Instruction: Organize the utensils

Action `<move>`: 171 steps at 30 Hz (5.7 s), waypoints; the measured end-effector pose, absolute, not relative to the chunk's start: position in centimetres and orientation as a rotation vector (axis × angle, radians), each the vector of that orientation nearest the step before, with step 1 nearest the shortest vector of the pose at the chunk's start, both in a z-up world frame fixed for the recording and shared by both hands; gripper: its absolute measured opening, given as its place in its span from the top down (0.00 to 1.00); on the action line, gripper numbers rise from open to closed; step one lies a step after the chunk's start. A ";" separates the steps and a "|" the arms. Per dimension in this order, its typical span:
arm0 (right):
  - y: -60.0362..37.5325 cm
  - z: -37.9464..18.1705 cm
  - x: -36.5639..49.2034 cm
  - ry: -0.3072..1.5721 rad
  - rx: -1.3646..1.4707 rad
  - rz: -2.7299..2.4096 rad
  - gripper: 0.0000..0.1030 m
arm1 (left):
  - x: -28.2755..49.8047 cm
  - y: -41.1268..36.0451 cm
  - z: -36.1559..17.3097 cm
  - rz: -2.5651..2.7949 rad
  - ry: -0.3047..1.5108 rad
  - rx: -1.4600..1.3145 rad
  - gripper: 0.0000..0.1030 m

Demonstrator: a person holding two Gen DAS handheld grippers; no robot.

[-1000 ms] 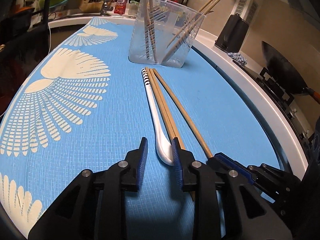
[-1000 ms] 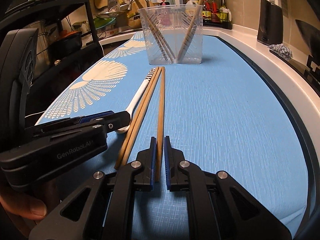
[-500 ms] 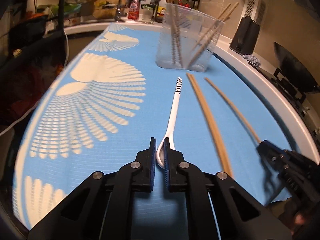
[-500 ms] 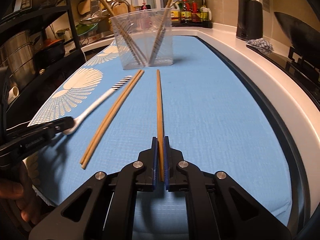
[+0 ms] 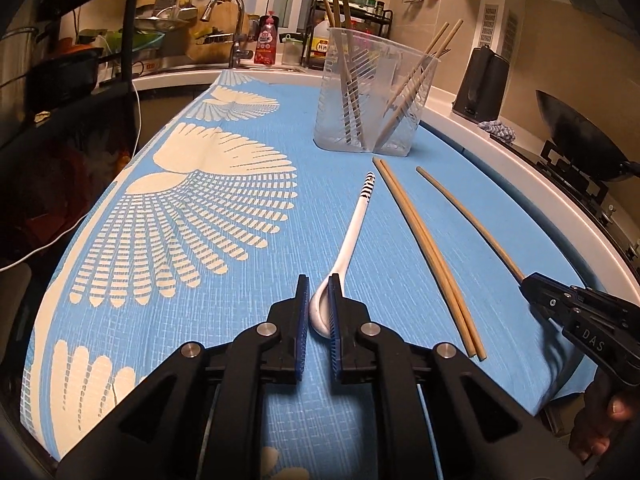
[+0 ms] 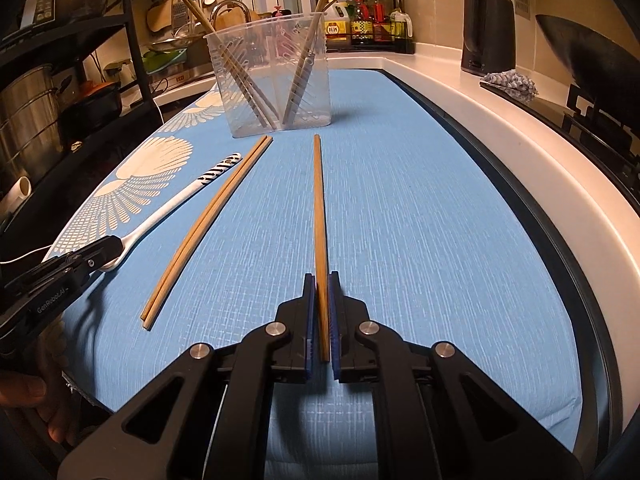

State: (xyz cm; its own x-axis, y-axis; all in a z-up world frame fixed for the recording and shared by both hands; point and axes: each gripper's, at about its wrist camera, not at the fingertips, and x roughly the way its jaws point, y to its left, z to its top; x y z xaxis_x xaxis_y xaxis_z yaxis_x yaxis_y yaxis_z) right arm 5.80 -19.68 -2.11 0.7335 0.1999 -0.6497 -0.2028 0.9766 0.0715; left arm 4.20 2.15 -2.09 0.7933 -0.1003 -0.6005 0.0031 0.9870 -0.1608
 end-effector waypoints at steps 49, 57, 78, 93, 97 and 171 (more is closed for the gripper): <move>-21.0 1.9 3.5 0.555 -0.020 0.203 0.95 | 1.2 0.2 1.5 -0.007 0.470 -0.013 0.89; -21.6 6.0 3.3 0.473 -0.005 0.222 0.95 | 1.6 1.1 4.2 0.012 0.396 -0.001 0.89; -19.8 15.3 7.4 0.379 -0.012 0.284 0.95 | 6.3 1.9 13.2 -0.078 0.339 0.024 0.88; -18.7 18.2 10.5 0.377 -0.010 0.313 0.95 | 10.7 1.7 15.8 -0.089 0.557 0.012 0.88; -18.6 20.0 11.7 0.359 -0.007 0.320 0.95 | 11.7 2.0 17.2 -0.099 0.566 0.016 0.88; -13.4 -0.1 6.3 0.665 0.084 0.317 0.87 | 3.1 2.1 0.8 0.058 0.578 -0.109 0.55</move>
